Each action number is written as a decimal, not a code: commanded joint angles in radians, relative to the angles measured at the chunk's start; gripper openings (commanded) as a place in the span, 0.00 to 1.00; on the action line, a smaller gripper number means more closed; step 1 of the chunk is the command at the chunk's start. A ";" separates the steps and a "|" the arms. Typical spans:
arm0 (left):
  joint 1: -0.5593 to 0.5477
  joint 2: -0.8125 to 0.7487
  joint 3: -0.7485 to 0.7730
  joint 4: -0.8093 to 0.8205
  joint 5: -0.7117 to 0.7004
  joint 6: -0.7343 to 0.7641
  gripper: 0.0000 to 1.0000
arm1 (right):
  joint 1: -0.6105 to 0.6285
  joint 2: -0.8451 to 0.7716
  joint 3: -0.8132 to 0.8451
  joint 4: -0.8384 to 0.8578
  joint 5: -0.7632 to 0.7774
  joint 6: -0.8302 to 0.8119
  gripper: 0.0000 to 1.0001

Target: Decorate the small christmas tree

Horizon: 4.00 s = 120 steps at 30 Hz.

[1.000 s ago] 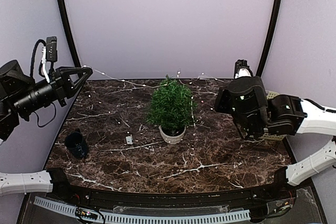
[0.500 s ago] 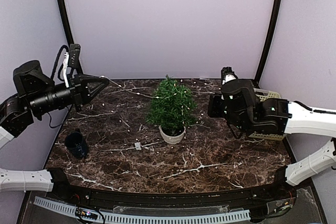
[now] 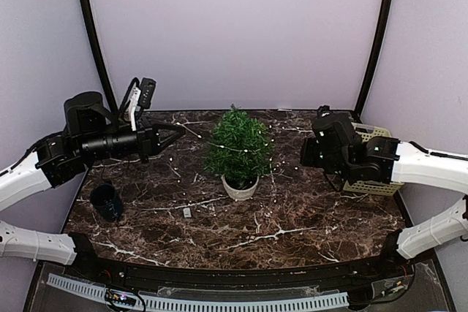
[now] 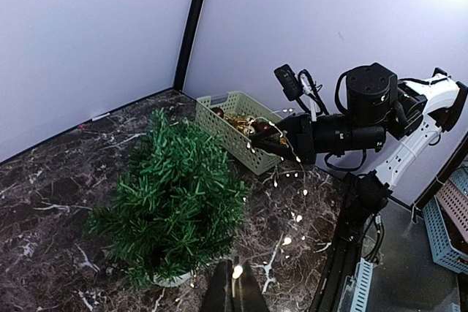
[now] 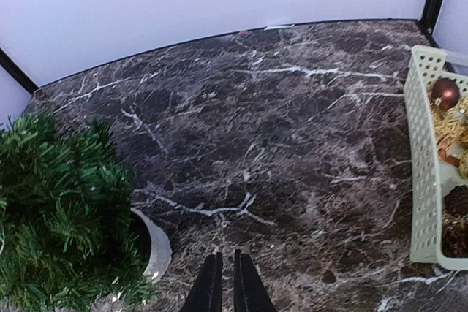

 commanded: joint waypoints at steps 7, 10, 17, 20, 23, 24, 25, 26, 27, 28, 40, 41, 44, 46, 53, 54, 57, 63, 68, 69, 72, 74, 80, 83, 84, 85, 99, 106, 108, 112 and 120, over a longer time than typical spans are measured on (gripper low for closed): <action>0.002 0.055 -0.163 0.325 0.135 -0.136 0.00 | 0.003 -0.075 -0.171 0.214 -0.417 -0.052 0.24; 0.002 0.082 -0.178 0.379 0.169 -0.159 0.00 | 0.005 -0.096 -0.203 0.259 -0.442 -0.035 0.24; 0.002 0.142 -0.153 0.482 0.259 -0.202 0.00 | 0.013 -0.098 -0.197 0.299 -0.455 -0.050 0.19; 0.002 0.159 -0.136 0.513 0.286 -0.218 0.00 | 0.016 -0.088 -0.188 0.306 -0.457 -0.054 0.19; 0.002 0.168 -0.131 0.533 0.305 -0.238 0.00 | 0.022 -0.078 -0.181 0.316 -0.456 -0.056 0.18; 0.001 0.168 -0.132 0.543 0.307 -0.242 0.00 | 0.024 -0.074 -0.181 0.320 -0.458 -0.056 0.18; 0.002 0.169 -0.133 0.549 0.311 -0.249 0.00 | 0.025 -0.070 -0.181 0.328 -0.461 -0.057 0.18; 0.001 0.170 -0.133 0.559 0.316 -0.253 0.00 | 0.027 -0.065 -0.180 0.333 -0.468 -0.058 0.18; 0.001 0.171 -0.134 0.565 0.318 -0.262 0.00 | 0.029 -0.059 -0.179 0.337 -0.471 -0.061 0.18; 0.000 0.174 -0.135 0.578 0.324 -0.268 0.00 | 0.031 -0.055 -0.177 0.339 -0.474 -0.063 0.18; -0.017 0.128 -0.104 0.578 0.336 -0.291 0.00 | 0.049 -0.181 -0.224 0.422 -0.671 -0.102 0.80; -0.017 0.122 -0.094 0.566 0.344 -0.290 0.00 | 0.051 -0.197 -0.227 0.421 -0.671 -0.103 0.83; -0.017 0.095 -0.068 0.537 0.378 -0.291 0.00 | 0.055 -0.244 -0.243 0.423 -0.644 -0.106 0.87; -0.017 0.078 -0.050 0.532 0.384 -0.292 0.00 | 0.055 -0.260 -0.253 0.418 -0.608 -0.107 0.88; -0.018 0.057 -0.016 0.599 0.392 -0.345 0.00 | 0.078 -0.224 -0.268 0.475 -0.626 -0.096 0.88; -0.018 0.058 -0.016 0.614 0.395 -0.353 0.00 | 0.083 -0.211 -0.266 0.480 -0.626 -0.096 0.88; -0.018 0.064 -0.014 0.677 0.407 -0.387 0.00 | 0.096 -0.195 -0.264 0.502 -0.619 -0.090 0.88; -0.018 0.077 -0.019 0.731 0.396 -0.380 0.00 | 0.106 -0.169 -0.264 0.547 -0.655 -0.086 0.87; -0.016 0.107 -0.047 0.824 0.377 -0.346 0.00 | 0.129 -0.140 -0.242 0.548 -0.705 -0.083 0.87; -0.017 0.112 -0.053 0.839 0.376 -0.345 0.00 | 0.138 -0.133 -0.232 0.536 -0.708 -0.084 0.87; -0.017 0.135 -0.062 0.885 0.369 -0.344 0.00 | 0.192 -0.136 -0.206 0.473 -0.639 -0.087 0.86; -0.018 0.144 -0.063 0.889 0.360 -0.338 0.00 | 0.218 -0.156 -0.211 0.447 -0.568 -0.078 0.86; -0.017 0.152 -0.063 0.857 0.341 -0.315 0.00 | 0.271 -0.221 -0.223 0.421 -0.519 -0.071 0.87; -0.017 0.153 -0.059 0.835 0.338 -0.309 0.00 | 0.327 -0.199 -0.171 0.378 -0.490 -0.098 0.74; -0.017 0.155 -0.059 0.833 0.338 -0.307 0.00 | 0.352 -0.182 -0.146 0.366 -0.476 -0.109 0.66; -0.017 0.156 -0.058 0.829 0.337 -0.308 0.00 | 0.384 -0.164 -0.123 0.365 -0.463 -0.119 0.62; -0.018 0.132 -0.065 0.784 0.321 -0.305 0.00 | 0.486 0.024 -0.064 0.477 -0.361 -0.128 0.60; -0.018 0.104 -0.063 0.743 0.312 -0.283 0.00 | 0.533 0.151 0.032 0.438 -0.352 -0.155 0.55; -0.017 0.086 -0.056 0.677 0.298 -0.258 0.00 | 0.533 0.145 0.026 0.441 -0.280 -0.132 0.60; -0.018 0.042 -0.017 0.517 0.252 -0.187 0.00 | 0.533 0.093 -0.008 0.418 -0.114 -0.074 0.70; -0.016 0.007 0.032 0.412 0.278 -0.183 0.00 | 0.523 0.045 -0.071 0.403 0.092 0.071 0.80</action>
